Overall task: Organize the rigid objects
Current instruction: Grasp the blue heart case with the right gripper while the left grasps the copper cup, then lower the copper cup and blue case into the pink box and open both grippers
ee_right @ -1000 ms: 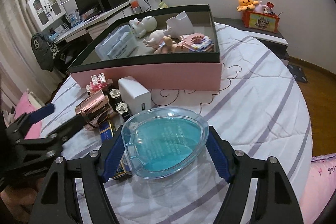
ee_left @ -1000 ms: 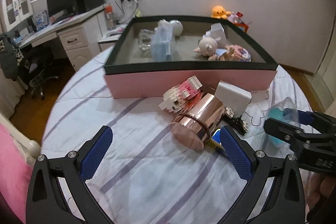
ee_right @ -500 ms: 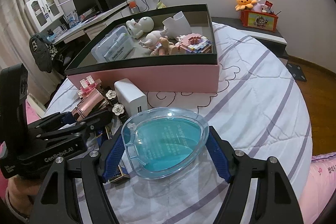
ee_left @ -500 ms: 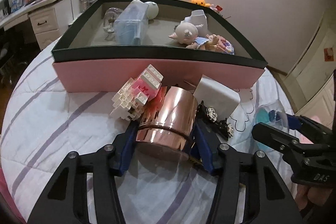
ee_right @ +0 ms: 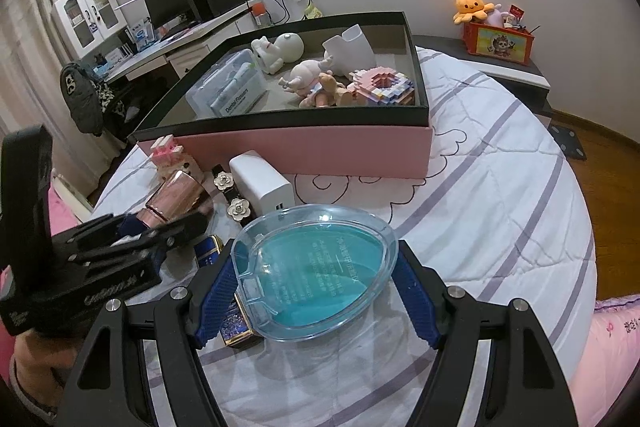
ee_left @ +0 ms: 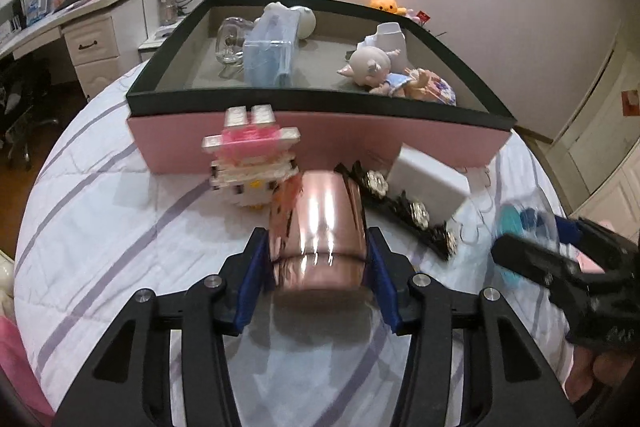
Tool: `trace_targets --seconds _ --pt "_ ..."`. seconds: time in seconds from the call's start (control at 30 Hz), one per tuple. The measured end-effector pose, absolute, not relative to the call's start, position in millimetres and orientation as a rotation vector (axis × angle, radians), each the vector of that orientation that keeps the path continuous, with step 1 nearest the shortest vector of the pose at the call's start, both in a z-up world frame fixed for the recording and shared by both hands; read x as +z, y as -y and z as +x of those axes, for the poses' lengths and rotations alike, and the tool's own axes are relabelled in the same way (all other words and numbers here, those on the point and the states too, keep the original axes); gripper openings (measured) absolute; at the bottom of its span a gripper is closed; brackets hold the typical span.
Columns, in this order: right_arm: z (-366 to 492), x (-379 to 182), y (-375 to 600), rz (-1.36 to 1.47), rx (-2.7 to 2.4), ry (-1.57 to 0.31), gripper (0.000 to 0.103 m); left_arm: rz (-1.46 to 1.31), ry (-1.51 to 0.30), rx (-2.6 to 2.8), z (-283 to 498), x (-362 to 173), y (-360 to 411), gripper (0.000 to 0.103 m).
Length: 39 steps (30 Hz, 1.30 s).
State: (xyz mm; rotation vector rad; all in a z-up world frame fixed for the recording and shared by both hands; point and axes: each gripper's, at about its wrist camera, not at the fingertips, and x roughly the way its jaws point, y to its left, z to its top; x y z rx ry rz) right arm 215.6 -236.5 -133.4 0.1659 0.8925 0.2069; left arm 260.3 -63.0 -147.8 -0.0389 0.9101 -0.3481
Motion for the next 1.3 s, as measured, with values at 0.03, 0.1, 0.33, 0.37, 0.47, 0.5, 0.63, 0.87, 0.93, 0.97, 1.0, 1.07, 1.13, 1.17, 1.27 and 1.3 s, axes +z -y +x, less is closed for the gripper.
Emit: trace_targets --seconds 0.03,0.1,0.33,0.37,0.47,0.5,0.63,0.87,0.93,0.97,1.0,1.07,1.13,1.17,1.27,1.3 --pt "215.6 -133.3 236.5 0.166 0.207 -0.892 0.075 -0.041 -0.913 -0.350 263.0 -148.8 64.4 0.047" --pt "215.1 -133.2 236.3 0.165 0.207 -0.893 0.075 -0.039 -0.908 -0.357 264.2 -148.7 66.4 0.047" --pt "213.4 -128.6 236.2 0.163 0.204 -0.883 0.075 -0.058 -0.863 -0.332 247.4 -137.7 55.1 0.047" --pt "213.1 -126.7 235.0 0.160 0.206 -0.880 0.075 -0.058 -0.853 -0.326 244.4 -133.6 52.0 0.047" --pt "212.0 -119.9 231.6 0.154 0.214 -0.867 0.075 -0.059 -0.824 -0.311 238.0 -121.6 44.5 0.047" --pt "211.6 -116.6 230.2 0.151 0.217 -0.861 0.075 -0.057 -0.817 -0.309 236.7 -117.9 42.7 0.047" --pt "210.2 -103.0 225.0 0.137 0.229 -0.836 0.075 -0.052 -0.765 -0.302 230.6 -94.0 33.2 0.047" --pt "219.2 -77.9 215.3 0.108 0.248 -0.791 0.075 -0.032 -0.691 -0.292 233.8 -58.8 28.4 0.047" --pt "223.7 -70.9 213.9 0.101 0.250 -0.777 0.075 -0.030 -0.674 -0.290 238.4 -49.5 27.9 0.047" --pt "226.9 -66.5 213.5 0.097 0.249 -0.768 0.075 -0.028 -0.667 -0.290 239.9 -45.6 28.4 0.047" --pt "230.7 -62.0 213.6 0.094 0.249 -0.758 0.075 -0.023 -0.656 -0.289 243.3 -40.4 29.1 0.047" --pt "238.1 -53.6 214.0 0.089 0.243 -0.738 0.075 -0.019 -0.639 -0.291 250.1 -32.1 31.0 0.047" --pt "248.9 -43.5 215.4 0.086 0.236 -0.717 0.075 -0.013 -0.619 -0.291 258.5 -22.9 32.4 0.047" --pt "255.3 -38.6 216.3 0.083 0.232 -0.707 0.075 -0.012 -0.610 -0.291 263.1 -19.1 33.2 0.047" --pt "274.1 -27.5 218.4 0.081 0.223 -0.686 0.075 -0.009 -0.586 -0.291 279.7 -7.7 35.1 0.047" --pt "280.5 -24.7 218.7 0.079 0.219 -0.682 0.075 -0.010 -0.579 -0.292 287.3 -4.2 35.7 0.047"
